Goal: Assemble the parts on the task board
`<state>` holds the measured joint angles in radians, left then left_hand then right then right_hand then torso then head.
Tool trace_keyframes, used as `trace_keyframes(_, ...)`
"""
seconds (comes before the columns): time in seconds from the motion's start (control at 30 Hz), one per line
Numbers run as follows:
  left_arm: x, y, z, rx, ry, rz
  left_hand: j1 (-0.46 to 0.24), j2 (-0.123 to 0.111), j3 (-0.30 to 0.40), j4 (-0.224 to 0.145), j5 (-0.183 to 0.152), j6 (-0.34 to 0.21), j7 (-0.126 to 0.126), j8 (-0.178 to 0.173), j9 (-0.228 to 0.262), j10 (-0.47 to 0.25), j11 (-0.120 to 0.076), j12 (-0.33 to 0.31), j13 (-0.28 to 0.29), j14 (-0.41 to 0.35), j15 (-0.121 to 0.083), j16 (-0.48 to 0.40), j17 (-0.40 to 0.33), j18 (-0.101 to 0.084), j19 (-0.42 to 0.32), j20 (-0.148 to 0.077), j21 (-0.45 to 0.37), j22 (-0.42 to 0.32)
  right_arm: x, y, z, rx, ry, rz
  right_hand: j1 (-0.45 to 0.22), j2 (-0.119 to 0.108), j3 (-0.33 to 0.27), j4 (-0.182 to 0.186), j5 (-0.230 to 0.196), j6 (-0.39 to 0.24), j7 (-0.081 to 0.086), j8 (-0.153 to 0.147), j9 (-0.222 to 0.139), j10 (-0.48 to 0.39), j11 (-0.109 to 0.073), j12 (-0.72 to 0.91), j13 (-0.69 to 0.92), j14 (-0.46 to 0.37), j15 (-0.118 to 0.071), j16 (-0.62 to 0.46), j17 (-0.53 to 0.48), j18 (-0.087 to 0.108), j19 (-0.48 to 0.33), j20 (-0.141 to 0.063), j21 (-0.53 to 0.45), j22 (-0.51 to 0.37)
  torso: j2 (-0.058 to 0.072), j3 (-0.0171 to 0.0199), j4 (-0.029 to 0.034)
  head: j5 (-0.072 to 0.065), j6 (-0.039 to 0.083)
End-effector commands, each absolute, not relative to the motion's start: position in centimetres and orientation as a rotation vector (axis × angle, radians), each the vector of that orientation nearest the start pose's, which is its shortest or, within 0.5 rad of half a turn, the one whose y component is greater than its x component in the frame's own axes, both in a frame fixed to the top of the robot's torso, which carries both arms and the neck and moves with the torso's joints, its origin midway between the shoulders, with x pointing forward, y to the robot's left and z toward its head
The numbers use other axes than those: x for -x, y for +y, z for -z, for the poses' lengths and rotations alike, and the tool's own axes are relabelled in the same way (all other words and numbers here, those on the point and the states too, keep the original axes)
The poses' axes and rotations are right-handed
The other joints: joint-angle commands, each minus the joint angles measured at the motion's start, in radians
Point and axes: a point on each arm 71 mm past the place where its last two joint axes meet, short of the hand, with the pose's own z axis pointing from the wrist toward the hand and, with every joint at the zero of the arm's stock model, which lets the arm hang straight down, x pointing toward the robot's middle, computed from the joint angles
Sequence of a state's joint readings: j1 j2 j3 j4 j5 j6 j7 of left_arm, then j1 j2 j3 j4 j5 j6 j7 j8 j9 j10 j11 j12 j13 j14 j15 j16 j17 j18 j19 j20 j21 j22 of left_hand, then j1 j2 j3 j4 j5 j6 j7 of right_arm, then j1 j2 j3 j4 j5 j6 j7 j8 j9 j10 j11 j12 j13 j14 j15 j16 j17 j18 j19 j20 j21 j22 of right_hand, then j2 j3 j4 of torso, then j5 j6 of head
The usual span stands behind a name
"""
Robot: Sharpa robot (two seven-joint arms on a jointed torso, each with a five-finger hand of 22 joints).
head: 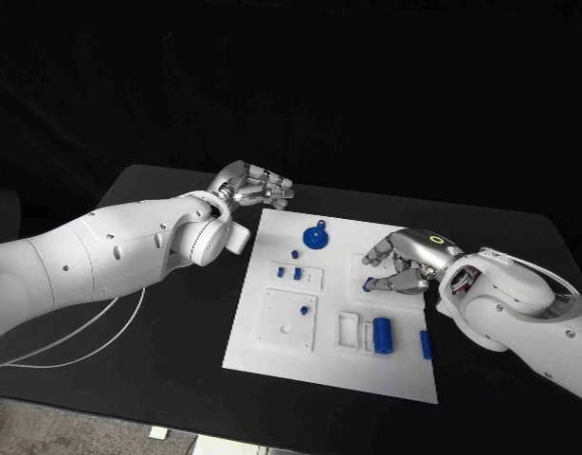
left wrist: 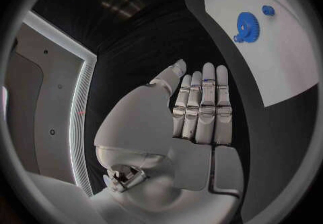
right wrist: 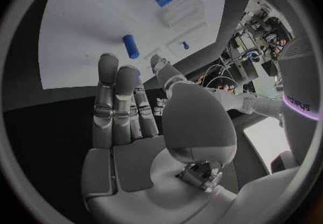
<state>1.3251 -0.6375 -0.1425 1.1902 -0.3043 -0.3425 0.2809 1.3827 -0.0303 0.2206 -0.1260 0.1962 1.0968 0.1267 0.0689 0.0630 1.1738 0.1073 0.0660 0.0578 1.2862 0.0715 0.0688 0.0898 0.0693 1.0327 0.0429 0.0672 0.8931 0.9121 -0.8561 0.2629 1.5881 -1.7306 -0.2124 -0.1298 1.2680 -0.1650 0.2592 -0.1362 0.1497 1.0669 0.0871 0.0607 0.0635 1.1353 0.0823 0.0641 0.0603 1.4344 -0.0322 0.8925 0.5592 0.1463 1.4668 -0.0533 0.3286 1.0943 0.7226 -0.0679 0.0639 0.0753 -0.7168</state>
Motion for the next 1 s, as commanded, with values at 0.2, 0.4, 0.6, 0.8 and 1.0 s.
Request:
trace_keyframes(0.2,-55.7,20.0,16.4,0.754,1.499,1.254,0.008,0.003,-0.003,0.004,-0.004,0.0,0.003,-0.003,0.001,-0.004,0.0,-0.005,0.0,-0.006,0.0,-0.004,-0.002,0.007,0.001,0.007,0.001,-0.001,-46.2,-19.1,21.3,0.317,1.73,-0.534,0.038,-0.01,-0.036,0.043,-0.032,-0.01,-0.002,0.002,-0.001,-0.03,0.005,-0.004,-0.001,0.001,0.012,0.005,-0.006,0.013,0.039,0.012,0.011,-0.03,0.001,-0.0002,0.0021,-0.011,0.001)
trace_keyframes(0.4,-55.7,20.1,16.4,0.756,1.5,1.252,0.008,0.003,-0.003,0.004,-0.004,0.0,0.003,-0.003,0.001,-0.004,0.0,-0.005,0.0,-0.006,0.0,-0.004,-0.002,0.007,0.001,0.007,0.001,-0.001,-46.3,-18.7,21.6,0.329,1.744,-0.532,0.039,-0.002,-0.006,0.031,-0.043,-0.005,-0.001,0.001,-0.001,-0.009,0.001,-0.004,-0.001,0.001,0.01,0.006,-0.008,0.009,0.038,0.011,0.017,-0.039,0.001,-0.0003,0.0019,-0.01,-0.003)
trace_keyframes(0.6,-55.7,20.0,16.4,0.757,1.503,1.252,0.008,0.003,-0.003,0.004,-0.004,0.0,0.003,-0.003,0.001,-0.004,0.0,-0.005,0.0,-0.006,0.0,-0.004,-0.002,0.007,0.001,0.007,0.001,-0.001,-46.5,-18.5,21.9,0.328,1.741,-0.505,0.039,0.031,0.172,-0.002,-0.101,0.032,0.01,0.003,-0.001,0.055,-0.015,-0.005,-0.002,0.002,0.001,0.01,-0.005,0.001,0.037,0.002,0.027,-0.039,0.0,-0.0003,0.0024,-0.013,-0.004)
trace_keyframes(0.8,-55.7,20.0,16.4,0.758,1.507,1.254,0.007,0.004,-0.003,0.005,-0.004,-0.001,0.003,-0.003,0.001,-0.005,0.0,-0.005,0.0,-0.007,0.0,-0.004,-0.002,0.008,0.002,0.007,0.001,-0.004,-46.6,-18.6,22.1,0.323,1.744,-0.465,-0.008,0.005,0.347,-0.022,-0.101,0.074,0.014,0.003,0.0,0.083,-0.021,-0.005,-0.002,0.0,-0.002,0.01,0.0,-0.008,0.035,-0.005,0.035,-0.032,0.0,-0.0011,0.0018,-0.013,-0.007)
trace_keyframes(1.0,-55.7,20.0,16.5,0.759,1.512,1.254,0.007,0.004,-0.003,0.005,-0.004,-0.001,0.003,-0.003,0.001,-0.005,0.0,-0.005,0.0,-0.007,0.0,-0.004,-0.002,0.008,0.002,0.007,0.001,-0.004,-46.6,-18.3,22.4,0.328,1.751,-0.454,-0.024,0.001,0.384,-0.031,-0.102,0.092,0.012,0.003,0.0,0.1,-0.025,-0.005,-0.002,0.001,-0.005,0.01,0.003,-0.012,0.034,-0.008,0.038,-0.025,0.0,-0.0005,0.0017,-0.014,-0.007)
